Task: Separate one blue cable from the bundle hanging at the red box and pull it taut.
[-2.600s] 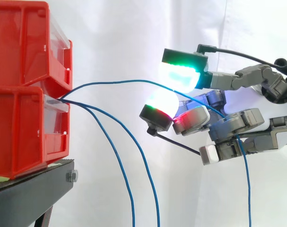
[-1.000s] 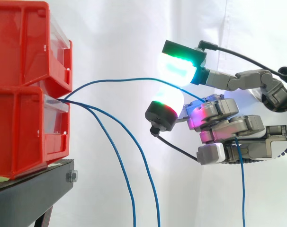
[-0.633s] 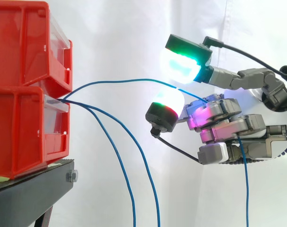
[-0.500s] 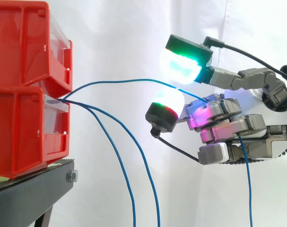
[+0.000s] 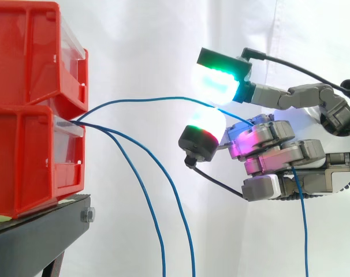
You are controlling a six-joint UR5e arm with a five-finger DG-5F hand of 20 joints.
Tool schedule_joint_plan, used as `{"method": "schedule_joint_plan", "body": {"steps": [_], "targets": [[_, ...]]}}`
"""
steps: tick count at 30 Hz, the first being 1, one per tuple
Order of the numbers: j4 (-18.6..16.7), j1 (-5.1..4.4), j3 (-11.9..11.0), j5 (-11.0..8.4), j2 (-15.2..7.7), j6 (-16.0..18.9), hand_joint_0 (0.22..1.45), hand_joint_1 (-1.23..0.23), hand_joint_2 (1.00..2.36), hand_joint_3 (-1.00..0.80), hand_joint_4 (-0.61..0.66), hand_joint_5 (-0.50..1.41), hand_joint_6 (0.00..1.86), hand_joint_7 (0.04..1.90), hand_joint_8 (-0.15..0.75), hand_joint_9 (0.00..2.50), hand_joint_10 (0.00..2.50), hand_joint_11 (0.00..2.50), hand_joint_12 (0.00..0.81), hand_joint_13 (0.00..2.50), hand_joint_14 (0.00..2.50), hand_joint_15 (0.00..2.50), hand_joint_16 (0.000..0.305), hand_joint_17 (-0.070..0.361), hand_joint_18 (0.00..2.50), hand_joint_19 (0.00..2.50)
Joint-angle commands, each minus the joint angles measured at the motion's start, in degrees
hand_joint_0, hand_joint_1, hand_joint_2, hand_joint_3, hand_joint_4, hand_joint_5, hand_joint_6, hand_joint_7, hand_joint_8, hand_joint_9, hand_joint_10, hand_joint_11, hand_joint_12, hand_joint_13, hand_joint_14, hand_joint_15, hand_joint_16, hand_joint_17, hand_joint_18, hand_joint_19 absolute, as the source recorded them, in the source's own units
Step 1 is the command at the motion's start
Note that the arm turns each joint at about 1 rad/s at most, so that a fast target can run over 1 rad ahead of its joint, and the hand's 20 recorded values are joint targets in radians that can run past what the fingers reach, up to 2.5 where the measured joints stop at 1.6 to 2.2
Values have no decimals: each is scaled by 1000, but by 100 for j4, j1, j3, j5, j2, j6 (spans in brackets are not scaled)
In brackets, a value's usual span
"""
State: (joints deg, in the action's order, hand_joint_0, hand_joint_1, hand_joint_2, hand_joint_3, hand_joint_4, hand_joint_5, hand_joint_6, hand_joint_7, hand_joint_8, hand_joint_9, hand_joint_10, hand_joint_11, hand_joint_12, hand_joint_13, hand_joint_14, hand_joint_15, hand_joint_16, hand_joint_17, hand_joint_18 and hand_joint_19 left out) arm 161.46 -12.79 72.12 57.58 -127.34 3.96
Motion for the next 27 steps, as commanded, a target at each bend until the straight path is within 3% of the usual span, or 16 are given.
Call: {"method": "schedule_joint_plan", "body": {"steps": [1,15,23,27], "targets": [[0,4,-5,-1,-1,0,659,-594,1020,-281,195,-240,922,1232,322,1055,1406,1622,293,1344,2168,1022,34,78,1215,1057],[-9,-4,4,8,-1,-35,678,-684,1033,-4,44,-236,932,1399,299,1047,1417,1641,289,1337,2133,1037,37,82,1199,1087],[-44,-4,-5,-1,-1,-106,697,-679,1032,-14,-12,-231,930,1442,286,1073,1380,1681,280,1331,2094,1063,36,82,1184,1098],[-53,-4,4,-1,-1,-132,722,-650,1027,-145,63,-255,933,1355,289,977,1395,1646,290,1297,2038,1060,37,82,1139,1098]]}}
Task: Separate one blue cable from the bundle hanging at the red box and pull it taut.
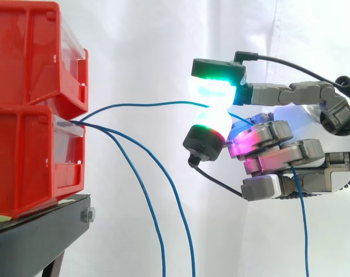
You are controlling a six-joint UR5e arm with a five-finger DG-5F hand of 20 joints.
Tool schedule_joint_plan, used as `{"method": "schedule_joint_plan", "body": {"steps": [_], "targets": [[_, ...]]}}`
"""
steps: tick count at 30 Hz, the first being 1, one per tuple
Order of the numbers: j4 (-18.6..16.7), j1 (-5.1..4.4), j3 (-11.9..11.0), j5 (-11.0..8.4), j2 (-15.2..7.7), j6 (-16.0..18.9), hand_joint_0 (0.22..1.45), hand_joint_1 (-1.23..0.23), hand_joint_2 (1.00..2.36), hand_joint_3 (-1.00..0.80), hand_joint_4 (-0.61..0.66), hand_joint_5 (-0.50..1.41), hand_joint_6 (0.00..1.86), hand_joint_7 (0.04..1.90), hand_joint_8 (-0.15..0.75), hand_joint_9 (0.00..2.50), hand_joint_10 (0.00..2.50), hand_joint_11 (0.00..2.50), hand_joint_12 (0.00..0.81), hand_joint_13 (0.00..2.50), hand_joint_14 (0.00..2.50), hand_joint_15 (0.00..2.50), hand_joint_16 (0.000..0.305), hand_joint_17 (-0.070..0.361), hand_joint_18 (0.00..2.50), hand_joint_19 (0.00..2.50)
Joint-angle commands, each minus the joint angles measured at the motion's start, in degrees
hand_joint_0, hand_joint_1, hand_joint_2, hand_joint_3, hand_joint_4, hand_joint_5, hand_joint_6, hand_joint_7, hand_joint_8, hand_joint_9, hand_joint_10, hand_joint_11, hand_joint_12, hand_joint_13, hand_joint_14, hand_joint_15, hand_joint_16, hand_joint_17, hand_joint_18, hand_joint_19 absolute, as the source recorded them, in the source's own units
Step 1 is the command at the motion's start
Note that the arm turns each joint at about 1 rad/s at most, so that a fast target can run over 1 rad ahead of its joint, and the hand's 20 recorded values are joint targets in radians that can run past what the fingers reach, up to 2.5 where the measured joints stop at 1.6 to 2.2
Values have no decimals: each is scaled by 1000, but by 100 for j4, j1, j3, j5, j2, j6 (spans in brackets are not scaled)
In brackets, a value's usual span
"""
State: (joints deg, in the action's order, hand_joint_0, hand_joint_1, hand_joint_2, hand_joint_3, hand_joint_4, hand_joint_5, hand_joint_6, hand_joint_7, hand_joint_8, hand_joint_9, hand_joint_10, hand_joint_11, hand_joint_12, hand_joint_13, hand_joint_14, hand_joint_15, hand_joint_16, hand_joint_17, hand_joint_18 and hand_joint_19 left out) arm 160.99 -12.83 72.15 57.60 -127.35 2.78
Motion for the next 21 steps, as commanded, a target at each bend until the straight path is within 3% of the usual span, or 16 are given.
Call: {"method": "schedule_joint_plan", "body": {"steps": [1,5,8,14,21], "targets": [[-15,0,1,6,0,-15,725,-649,1028,-161,69,-257,933,1346,289,965,1405,1639,288,1290,2014,1065,37,82,1124,1091],[-112,0,1,-73,0,-15,773,-648,1009,-411,141,-272,918,1188,302,904,1285,1632,301,1301,1808,1124,36,81,1074,1027],[-164,0,1,-153,0,-41,788,-653,1001,-490,138,-270,909,1150,302,920,1203,1629,285,1318,1722,1183,33,74,1054,979],[-217,0,1,-179,0,-208,811,-652,1004,-460,120,-278,900,1274,303,884,1141,1646,284,1298,1646,1241,29,66,986,957],[-217,0,1,-179,0,-208,840,-658,1003,-467,136,-286,903,1225,294,853,1083,1640,285,1204,1766,1212,26,59,928,976]]}}
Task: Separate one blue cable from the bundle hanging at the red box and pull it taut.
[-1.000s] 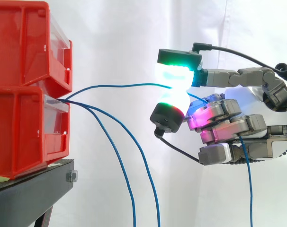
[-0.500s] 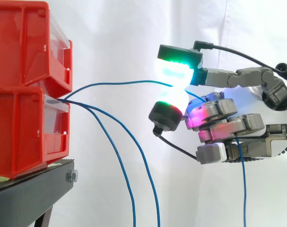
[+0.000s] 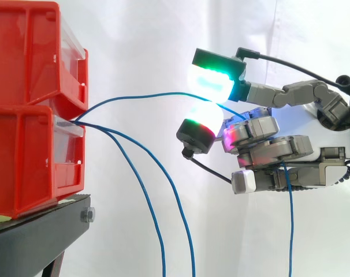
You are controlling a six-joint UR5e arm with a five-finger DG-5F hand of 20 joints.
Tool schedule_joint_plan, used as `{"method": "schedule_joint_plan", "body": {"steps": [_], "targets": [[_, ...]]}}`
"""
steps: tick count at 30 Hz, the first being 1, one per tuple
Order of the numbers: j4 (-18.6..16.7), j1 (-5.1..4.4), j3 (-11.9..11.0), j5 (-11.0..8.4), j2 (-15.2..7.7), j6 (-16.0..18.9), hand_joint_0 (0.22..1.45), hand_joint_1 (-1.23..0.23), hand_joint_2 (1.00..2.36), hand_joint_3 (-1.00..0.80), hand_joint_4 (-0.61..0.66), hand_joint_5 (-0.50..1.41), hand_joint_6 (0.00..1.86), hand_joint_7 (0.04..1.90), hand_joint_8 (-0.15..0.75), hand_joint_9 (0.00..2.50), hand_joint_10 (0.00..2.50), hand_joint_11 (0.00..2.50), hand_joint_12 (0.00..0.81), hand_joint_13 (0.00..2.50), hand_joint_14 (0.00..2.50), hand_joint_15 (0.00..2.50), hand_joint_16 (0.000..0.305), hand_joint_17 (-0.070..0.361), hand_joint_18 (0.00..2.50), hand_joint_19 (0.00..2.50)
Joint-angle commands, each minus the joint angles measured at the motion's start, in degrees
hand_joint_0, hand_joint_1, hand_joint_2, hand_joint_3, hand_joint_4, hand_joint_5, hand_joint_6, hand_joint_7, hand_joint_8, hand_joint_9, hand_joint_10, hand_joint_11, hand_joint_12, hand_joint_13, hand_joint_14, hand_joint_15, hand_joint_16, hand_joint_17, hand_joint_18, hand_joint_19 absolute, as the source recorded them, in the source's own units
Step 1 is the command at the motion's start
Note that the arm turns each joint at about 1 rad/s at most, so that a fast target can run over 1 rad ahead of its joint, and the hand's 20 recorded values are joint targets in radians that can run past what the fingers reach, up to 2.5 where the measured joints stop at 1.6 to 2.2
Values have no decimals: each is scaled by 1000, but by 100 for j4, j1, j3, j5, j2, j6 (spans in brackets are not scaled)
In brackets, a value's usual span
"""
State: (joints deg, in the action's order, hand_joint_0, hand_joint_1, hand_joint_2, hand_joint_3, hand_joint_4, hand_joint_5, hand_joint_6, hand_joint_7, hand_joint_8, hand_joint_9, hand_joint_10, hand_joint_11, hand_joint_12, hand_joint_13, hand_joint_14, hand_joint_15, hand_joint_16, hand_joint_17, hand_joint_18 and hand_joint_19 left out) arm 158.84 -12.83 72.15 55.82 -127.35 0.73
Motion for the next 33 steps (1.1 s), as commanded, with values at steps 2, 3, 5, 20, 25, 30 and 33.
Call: {"method": "schedule_joint_plan", "body": {"steps": [2,3,5,20,25,30,33], "targets": [[-2,0,0,0,0,-3,862,-672,1000,-488,129,-285,899,1202,289,854,1040,1638,282,1178,1827,1192,25,56,905,981],[-2,0,0,0,0,-3,869,-680,1000,-495,127,-285,898,1203,284,860,1032,1630,283,1169,1846,1196,24,54,898,982],[-2,0,0,0,0,-3,880,-686,1000,-496,131,-284,895,1232,276,864,1025,1630,270,1154,1888,1180,23,51,884,997],[-2,0,0,17,0,-3,888,-703,1012,-378,172,-291,901,1214,260,804,1137,1578,244,1010,2321,1081,17,38,790,1000],[7,-9,0,17,9,-3,867,-725,1024,-214,172,-293,909,1244,253,786,1188,1563,230,962,2489,1056,17,38,772,1001],[25,0,0,17,0,6,854,-723,1032,-83,173,-295,918,1236,253,772,1225,1572,219,934,2500,1066,16,37,761,1013],[42,-9,0,17,0,-3,854,-721,1032,-71,171,-296,921,1227,253,761,1253,1556,212,918,2500,1044,16,36,760,1013]]}}
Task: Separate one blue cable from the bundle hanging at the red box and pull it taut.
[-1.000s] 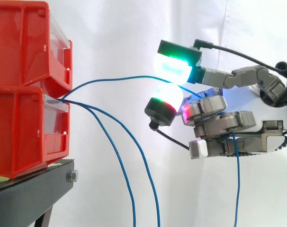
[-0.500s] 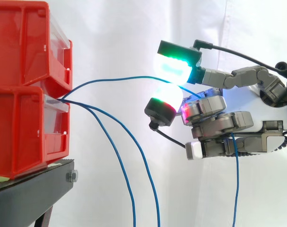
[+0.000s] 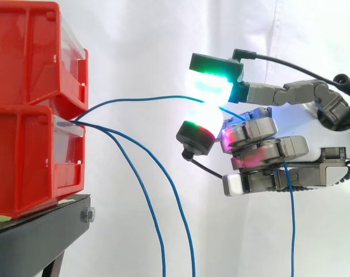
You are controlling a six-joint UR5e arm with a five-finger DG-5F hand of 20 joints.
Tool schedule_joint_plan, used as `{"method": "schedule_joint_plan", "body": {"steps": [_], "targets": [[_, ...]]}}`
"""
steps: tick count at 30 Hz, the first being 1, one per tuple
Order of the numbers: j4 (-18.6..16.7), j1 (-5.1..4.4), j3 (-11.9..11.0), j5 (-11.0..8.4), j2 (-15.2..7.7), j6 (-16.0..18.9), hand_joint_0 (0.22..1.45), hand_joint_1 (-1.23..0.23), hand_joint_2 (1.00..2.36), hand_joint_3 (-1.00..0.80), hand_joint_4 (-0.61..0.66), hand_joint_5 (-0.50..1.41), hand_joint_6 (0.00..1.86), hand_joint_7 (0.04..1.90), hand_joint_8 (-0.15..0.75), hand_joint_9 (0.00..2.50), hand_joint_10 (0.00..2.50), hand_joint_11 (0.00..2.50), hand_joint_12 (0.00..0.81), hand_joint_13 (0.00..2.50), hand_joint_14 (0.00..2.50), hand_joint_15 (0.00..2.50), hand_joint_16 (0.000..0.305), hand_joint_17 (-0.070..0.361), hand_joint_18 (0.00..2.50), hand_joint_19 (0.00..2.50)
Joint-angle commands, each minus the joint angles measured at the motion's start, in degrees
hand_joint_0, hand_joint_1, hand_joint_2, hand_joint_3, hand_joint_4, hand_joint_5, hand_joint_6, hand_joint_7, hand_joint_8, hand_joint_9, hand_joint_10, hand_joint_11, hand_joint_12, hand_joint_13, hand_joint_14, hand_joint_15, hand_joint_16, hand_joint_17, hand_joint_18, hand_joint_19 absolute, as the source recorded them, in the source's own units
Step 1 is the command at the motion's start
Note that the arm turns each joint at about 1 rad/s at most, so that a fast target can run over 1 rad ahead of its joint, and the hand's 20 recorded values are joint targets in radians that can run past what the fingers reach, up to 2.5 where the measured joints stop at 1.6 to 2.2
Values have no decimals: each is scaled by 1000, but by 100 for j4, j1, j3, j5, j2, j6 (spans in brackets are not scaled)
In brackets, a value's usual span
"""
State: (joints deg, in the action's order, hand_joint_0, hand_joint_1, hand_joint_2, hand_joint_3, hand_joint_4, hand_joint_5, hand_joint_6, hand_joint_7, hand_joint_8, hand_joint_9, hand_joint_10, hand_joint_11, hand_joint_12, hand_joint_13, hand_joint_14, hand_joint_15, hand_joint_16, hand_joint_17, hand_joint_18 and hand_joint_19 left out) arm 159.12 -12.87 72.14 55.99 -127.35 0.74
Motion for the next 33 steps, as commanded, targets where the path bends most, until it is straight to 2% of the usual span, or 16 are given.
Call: {"method": "schedule_joint_plan", "body": {"steps": [1,13,17,19,24,26,28,33], "targets": [[23,4,1,0,-1,-4,855,-722,1032,-71,171,-296,921,1226,253,761,1254,1554,213,915,2500,1044,16,36,758,1013],[32,-5,1,0,-1,-4,849,-725,1034,-34,163,-295,927,1221,253,753,1354,1511,241,903,2500,1198,15,34,767,1020],[32,-5,1,0,-1,-4,844,-709,1035,-12,159,-294,929,1223,245,749,1416,1480,286,854,2500,1440,15,33,785,995],[32,4,1,0,-1,-4,842,-700,1034,-4,157,-293,931,1215,243,745,1467,1457,279,825,2500,1541,15,33,784,956],[32,4,1,0,-1,-4,848,-702,1033,-7,157,-293,933,1208,250,743,1498,1447,245,824,2500,1377,13,30,774,934],[32,-5,-7,0,-1,-4,848,-706,1034,14,155,-291,935,1203,250,745,1511,1435,240,807,2500,1486,14,31,778,958],[32,-5,1,0,-1,-4,852,-711,1034,13,155,-291,935,1205,249,747,1508,1446,222,819,2500,1318,14,31,782,961],[32,4,1,0,-1,-4,850,-716,1035,33,157,-287,938,1203,252,758,1554,1433,223,843,2500,1295,14,32,822,1015]]}}
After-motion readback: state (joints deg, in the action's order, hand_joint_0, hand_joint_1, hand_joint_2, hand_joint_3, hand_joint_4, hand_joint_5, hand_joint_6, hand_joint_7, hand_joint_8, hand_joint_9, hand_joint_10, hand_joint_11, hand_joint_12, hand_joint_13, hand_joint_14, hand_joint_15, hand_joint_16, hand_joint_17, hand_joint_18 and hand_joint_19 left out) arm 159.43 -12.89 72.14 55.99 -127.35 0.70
